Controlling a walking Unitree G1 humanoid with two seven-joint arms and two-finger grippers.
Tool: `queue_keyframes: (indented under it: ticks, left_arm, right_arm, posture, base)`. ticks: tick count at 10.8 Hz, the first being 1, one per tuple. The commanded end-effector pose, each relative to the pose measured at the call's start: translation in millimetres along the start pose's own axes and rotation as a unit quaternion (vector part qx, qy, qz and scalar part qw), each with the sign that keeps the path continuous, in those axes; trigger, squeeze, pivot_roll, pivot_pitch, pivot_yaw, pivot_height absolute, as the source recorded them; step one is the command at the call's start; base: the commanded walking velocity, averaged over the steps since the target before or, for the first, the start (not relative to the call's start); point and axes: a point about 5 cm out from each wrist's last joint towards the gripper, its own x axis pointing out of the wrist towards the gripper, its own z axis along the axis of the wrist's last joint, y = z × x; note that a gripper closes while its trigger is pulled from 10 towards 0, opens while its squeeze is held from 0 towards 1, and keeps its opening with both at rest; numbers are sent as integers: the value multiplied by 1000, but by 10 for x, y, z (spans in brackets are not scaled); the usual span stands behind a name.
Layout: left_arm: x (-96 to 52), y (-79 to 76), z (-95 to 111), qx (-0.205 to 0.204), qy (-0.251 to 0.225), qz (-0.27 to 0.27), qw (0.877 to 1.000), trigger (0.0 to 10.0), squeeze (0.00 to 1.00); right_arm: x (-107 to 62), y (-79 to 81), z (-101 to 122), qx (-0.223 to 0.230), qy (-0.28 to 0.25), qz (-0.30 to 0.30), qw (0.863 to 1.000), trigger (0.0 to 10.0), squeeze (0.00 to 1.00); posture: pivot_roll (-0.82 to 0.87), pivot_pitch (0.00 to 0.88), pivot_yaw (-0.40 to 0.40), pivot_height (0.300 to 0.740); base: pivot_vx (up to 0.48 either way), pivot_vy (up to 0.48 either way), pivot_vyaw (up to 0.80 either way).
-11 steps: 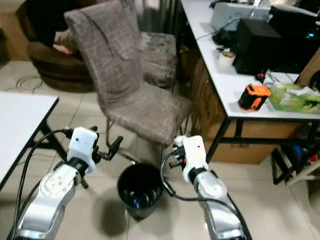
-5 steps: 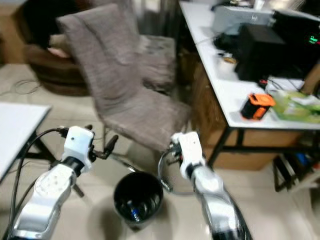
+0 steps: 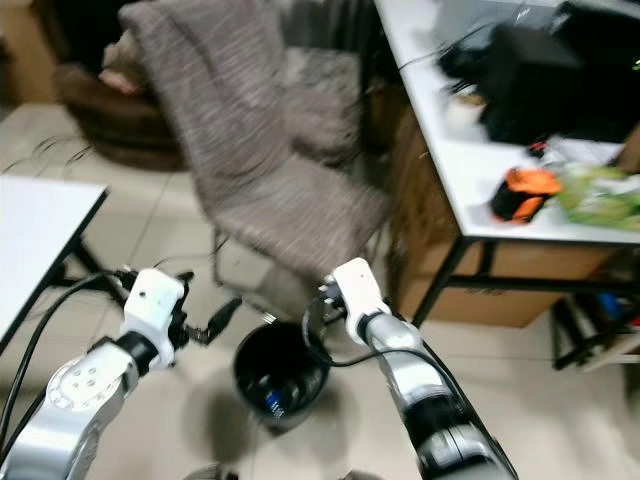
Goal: Picking trash to rubbish bin
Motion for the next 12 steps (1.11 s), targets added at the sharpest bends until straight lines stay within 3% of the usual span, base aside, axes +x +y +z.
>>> queue_keyframes:
  ticks: [1,3,8,9,10,12]
  left_arm:
    - [-1,-66,67,-1,-3,-31,1000,10000,0]
    - [5,-31,79,18,8,-19,1000,10000,0]
    - [5,-79,112,14,11,-18,1000,10000,0]
    - [-10,-69,103,15,15,-16,1000,10000,0]
    - [-12,-64,103,15,16,-15,1000,10000,0]
    - [-5,-53,107,23,17,-16,999,10000,0]
  right_arm:
    - [44,-66,45,-4,-1,-1,1000,10000,0]
    - [123,-73,168,-13,-3,3,1000,10000,0]
    - [243,28,391,17,-37,39,998,10000,0]
    - [259,31,451,12,-44,45,998,10000,212]
    - [262,27,465,8,-46,44,998,10000,973]
    - [275,36,530,14,-56,57,997,10000,1000]
  posture:
    - [30,165,-76,740]
    - [37,178,-75,740]
    - [50,187,-81,740]
    - [54,186,-78,740]
    - [54,185,-77,740]
    - [54,180,-81,740]
  base:
    - [0,0,0]
    - [0,0,0]
    - [0,0,0]
    - [0,0,0]
    - [0,0,0]
    - [0,0,0]
